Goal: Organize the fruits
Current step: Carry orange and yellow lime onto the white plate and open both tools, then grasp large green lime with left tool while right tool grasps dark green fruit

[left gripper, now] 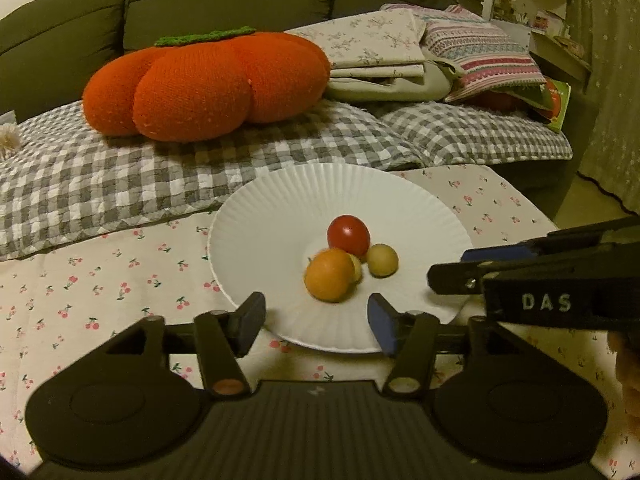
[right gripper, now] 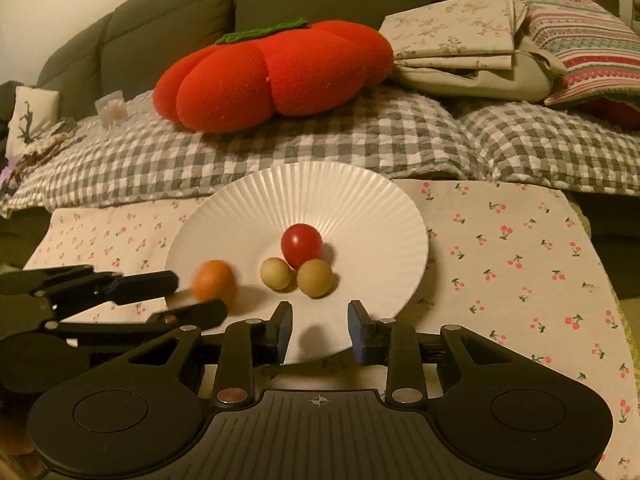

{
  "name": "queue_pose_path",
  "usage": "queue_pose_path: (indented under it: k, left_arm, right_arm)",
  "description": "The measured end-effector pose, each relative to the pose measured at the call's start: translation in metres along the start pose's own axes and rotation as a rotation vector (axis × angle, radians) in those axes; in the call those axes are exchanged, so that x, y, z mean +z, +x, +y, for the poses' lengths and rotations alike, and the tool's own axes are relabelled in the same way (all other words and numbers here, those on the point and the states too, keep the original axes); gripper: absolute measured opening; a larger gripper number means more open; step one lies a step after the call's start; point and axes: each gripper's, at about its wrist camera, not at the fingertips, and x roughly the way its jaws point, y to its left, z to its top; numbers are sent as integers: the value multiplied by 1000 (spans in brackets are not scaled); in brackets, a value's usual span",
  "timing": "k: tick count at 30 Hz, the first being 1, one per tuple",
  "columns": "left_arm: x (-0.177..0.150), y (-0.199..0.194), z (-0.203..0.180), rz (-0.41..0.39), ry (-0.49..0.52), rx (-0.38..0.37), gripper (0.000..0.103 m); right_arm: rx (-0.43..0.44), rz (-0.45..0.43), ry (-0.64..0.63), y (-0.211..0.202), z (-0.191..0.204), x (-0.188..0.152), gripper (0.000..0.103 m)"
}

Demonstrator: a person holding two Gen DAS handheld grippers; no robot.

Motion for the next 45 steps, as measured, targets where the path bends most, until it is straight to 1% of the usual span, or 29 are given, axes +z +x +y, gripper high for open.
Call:
queue_pose_path:
  k: [6, 11, 13, 15, 17, 19, 22, 27, 31, 34, 39, 45]
  left_arm:
    - [3, -12, 13, -4, -61, -4, 58]
    - [-2, -24, 17, 5, -88, -4, 58]
    - [-5, -29, 18, 15, -95, -1, 58]
    - [-10, -35, 19, 27, -99, 4, 58]
    - [-14, -42, 21, 37, -102, 8, 58]
    - [-18, -49, 23, 46, -109, 16, 58]
    - [-24, -58, 27, 64, -129, 19, 59]
    - [-35, -75, 25, 83, -164, 1, 62]
    - [-51, -88, 19, 105, -171, -25, 62]
    - [-61, -91, 12, 133, -163, -41, 62]
    - [-73, -85, -4, 165, -125, -62, 62]
    - [-82, -73, -11, 191, -105, -64, 60]
  right_arm:
    - [-2, -19, 45, -11, -10, 6, 30]
    - [6, -33, 103, -22, -22, 10, 31]
    - [8, -36, 121, -26, -23, 10, 37]
    - [16, -37, 134, -31, -23, 9, 39]
    - [31, -34, 147, -36, -22, 8, 43]
    - [41, -27, 166, -42, -19, 6, 55]
    - [64, -18, 188, -53, -15, 0, 65]
    - [106, -23, 180, -73, -5, -11, 72]
    - [127, -16, 185, -76, 0, -14, 75]
    - [142, 8, 192, -73, 5, -17, 76]
    - [168, 46, 177, -69, 16, -26, 76]
    - [177, 75, 144, -63, 27, -32, 76]
